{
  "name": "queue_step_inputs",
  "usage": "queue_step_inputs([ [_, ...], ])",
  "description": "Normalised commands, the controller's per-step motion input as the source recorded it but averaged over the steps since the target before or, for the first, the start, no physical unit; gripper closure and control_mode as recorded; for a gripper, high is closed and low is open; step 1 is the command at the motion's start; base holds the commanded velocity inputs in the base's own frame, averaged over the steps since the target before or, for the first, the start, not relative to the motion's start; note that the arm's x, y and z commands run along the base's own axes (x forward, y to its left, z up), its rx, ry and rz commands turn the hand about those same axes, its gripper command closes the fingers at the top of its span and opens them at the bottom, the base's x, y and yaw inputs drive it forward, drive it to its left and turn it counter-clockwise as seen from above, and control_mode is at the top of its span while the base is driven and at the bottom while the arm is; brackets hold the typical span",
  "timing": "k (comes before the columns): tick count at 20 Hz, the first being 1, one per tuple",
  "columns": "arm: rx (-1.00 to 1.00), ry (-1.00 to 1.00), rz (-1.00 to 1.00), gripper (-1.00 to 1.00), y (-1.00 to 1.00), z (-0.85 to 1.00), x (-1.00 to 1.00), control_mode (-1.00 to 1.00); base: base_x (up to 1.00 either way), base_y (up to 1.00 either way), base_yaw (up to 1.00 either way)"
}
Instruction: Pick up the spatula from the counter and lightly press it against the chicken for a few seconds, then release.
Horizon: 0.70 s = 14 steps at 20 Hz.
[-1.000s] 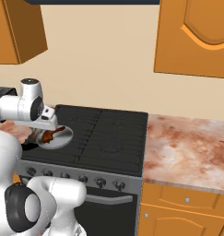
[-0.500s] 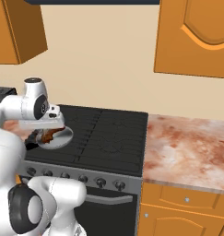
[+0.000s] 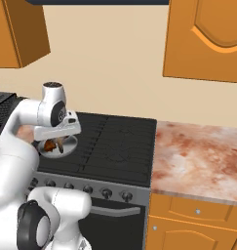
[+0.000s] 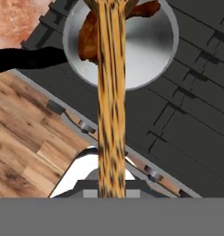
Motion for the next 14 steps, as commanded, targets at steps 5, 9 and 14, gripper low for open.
queue_step_inputs([
  [5,0.06,-0.01,0.31,1.0,-0.18,0.0,0.0,-1.0,0.0,0.0,0.0],
  [9,0.0,-0.04,0.32,1.0,-0.15,0.0,0.0,-1.0,0.0,0.0,0.0],
  [14,0.0,-0.05,0.26,1.0,-0.22,0.0,-0.08,-1.0,0.0,0.0,0.0],
])
